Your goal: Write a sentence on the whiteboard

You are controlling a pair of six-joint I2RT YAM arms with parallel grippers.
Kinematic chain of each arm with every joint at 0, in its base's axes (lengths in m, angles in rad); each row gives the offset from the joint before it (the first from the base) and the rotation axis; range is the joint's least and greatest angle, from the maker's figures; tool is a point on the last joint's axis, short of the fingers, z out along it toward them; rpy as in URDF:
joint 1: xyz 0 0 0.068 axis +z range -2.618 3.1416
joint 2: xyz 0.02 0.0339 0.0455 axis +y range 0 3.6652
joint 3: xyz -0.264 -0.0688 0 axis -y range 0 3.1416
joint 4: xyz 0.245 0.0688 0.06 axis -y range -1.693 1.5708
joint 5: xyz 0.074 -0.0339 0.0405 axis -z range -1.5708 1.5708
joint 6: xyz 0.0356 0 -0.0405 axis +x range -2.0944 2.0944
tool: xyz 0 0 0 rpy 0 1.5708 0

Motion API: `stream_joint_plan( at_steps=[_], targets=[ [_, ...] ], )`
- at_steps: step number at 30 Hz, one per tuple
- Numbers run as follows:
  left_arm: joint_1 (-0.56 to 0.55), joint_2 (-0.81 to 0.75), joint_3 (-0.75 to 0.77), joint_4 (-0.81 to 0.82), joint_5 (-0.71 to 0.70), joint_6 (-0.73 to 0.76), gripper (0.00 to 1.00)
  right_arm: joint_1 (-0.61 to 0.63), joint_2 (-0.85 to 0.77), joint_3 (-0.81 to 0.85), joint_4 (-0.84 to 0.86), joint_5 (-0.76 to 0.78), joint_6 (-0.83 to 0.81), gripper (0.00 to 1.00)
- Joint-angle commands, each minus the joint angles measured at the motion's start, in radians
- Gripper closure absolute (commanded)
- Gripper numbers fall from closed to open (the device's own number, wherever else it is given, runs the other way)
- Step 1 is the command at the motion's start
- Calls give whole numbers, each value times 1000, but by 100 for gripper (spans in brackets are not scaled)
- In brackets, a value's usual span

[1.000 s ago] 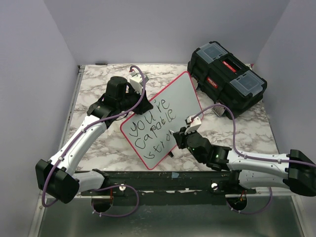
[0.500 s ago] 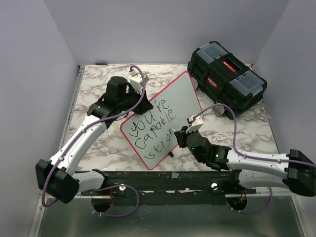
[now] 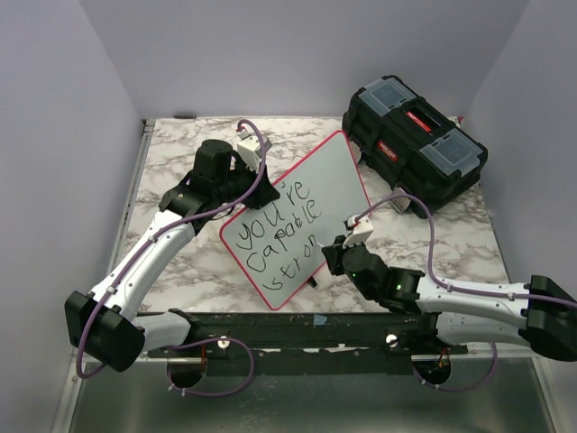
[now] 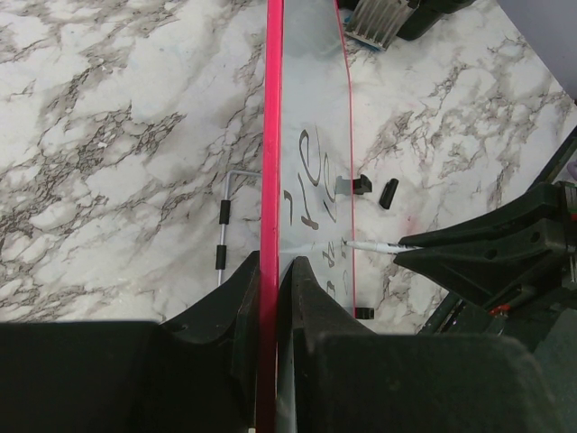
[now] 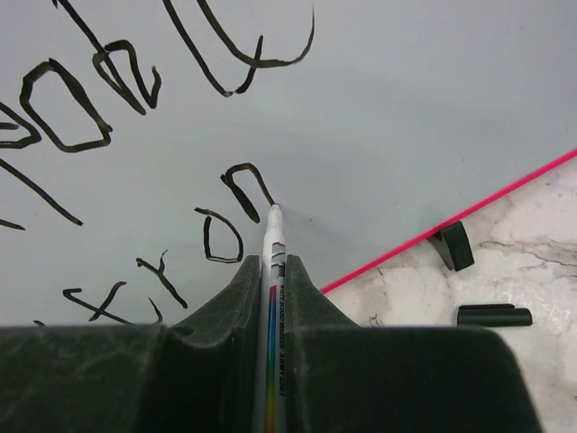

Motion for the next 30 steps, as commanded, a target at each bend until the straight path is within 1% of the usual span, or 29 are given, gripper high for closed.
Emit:
stream_joint_plan(
  at_steps=[1,9,12,15,23,30],
  targets=[
    [-24,31,-26,-125,-48,102,100,-4,-16,-21,-43,-26,35,99],
    [-24,28,-26,-125,-48,103,100,-4,-87,-2,-93,13,32,99],
    [-23,25,-28,-125,-48,103,100,-7,-116,3,-88,23,21,99],
    [-23,23,-28,-124,-47,103,100,-21,-108,13,-70,25,2,99],
    [-24,14,-28,-125,-52,102,100,-124,-87,20,-26,-53,-33,99],
    [-24,14,-30,-127,-53,104,100,-155,-79,24,-16,-85,-46,99]
  ],
)
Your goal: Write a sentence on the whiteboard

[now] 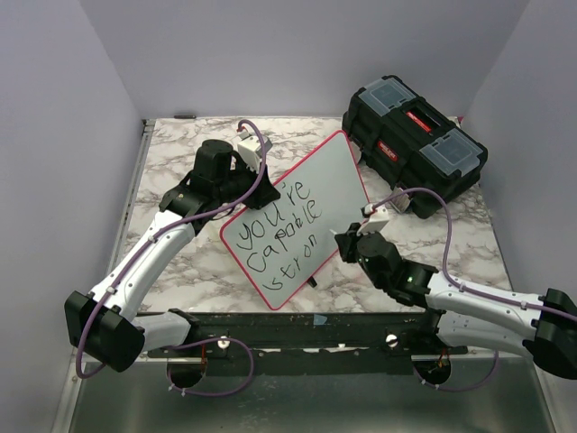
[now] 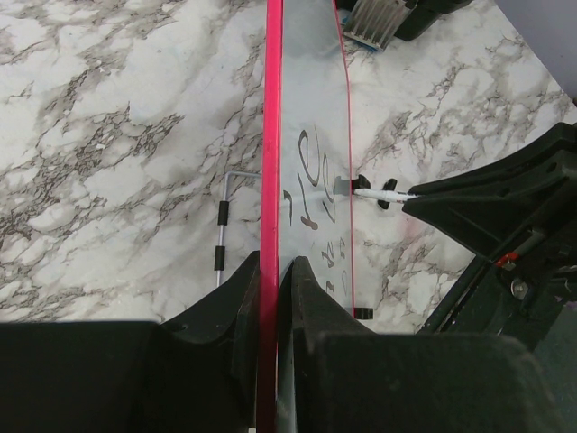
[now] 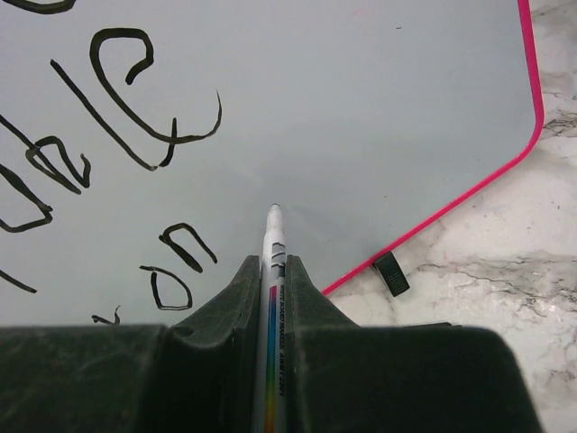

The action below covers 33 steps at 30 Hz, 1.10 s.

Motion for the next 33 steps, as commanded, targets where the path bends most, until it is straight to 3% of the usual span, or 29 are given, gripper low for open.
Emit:
stream_joint_plan(
  at_steps=[1,33],
  targets=[
    [-19,14,-30,-127,-54,105,100,-14,10,32,33,-38,-18,99],
    [-21,16,-30,-128,-51,104,100,-38,91,61,112,-166,-34,99]
  ],
)
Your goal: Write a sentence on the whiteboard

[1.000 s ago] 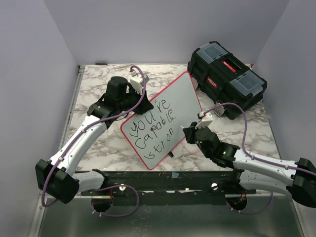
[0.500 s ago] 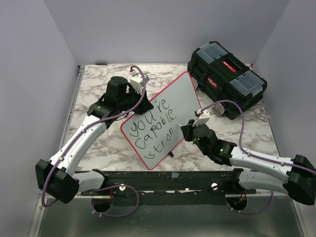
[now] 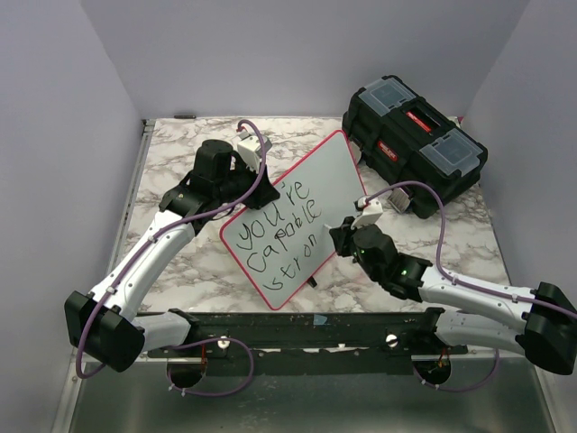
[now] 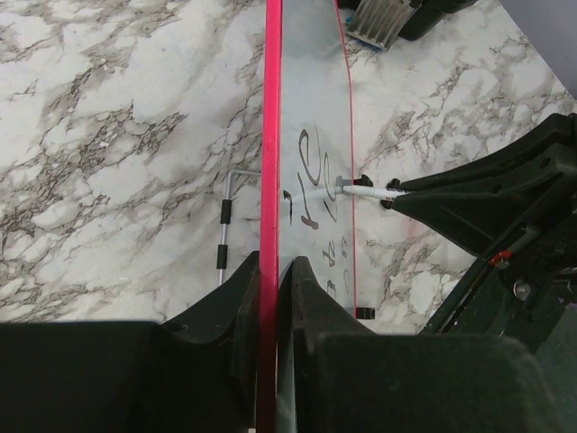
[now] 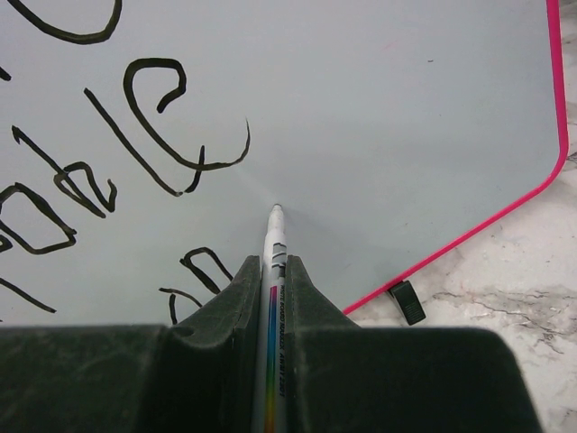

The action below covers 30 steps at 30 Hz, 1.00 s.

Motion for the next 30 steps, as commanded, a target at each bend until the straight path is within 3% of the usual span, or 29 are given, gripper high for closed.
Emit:
stream_joint_plan(
  at_steps=[1,20,30],
  targets=[
    [-20,16,-30,-125,-46,105,100,-4,14,9,58,-91,11,99],
    [-21,27,-29,-124,-43,104,100,-4,-22,-75,62,-184,62,99],
    [-20,28,-27,-125,-45,103,100,-3,-51,-116,12,-137,86,99]
  ],
)
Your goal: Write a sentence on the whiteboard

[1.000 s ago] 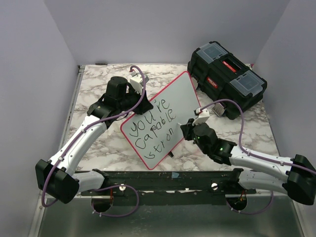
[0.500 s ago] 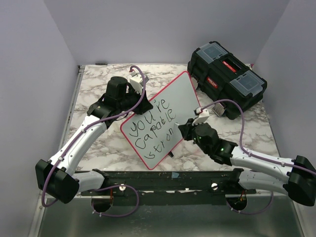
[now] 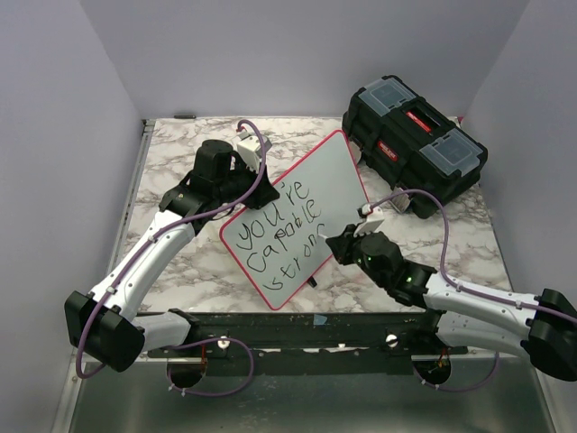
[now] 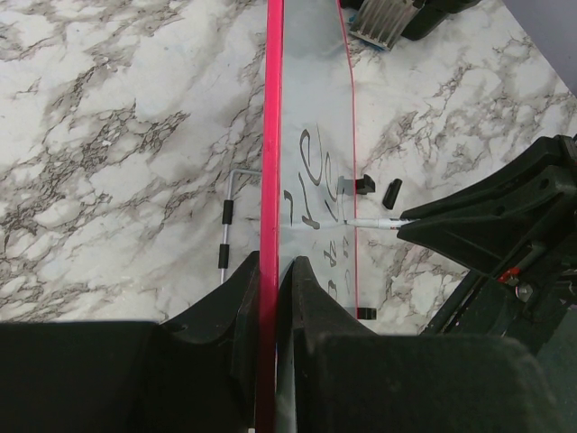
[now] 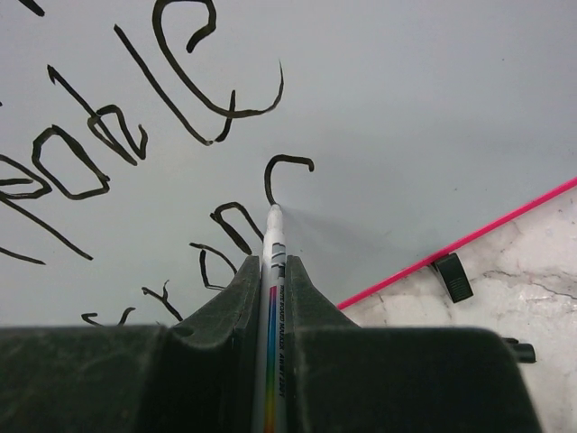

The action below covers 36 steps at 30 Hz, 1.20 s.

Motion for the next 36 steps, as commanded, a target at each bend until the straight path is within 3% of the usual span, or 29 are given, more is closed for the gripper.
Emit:
stream_joint_plan(
  at_steps=[1,15,36],
  targets=[
    [-20,29,-28,-122,-39,104,100,2,6,-25,-62,10,32,99],
    [-23,27,-27,-124,-40,104,100,2,44,67,-95,139,-28,99],
    [-22,22,-30,-125,-40,106,100,2,109,142,-58,122,-74,99]
  ],
)
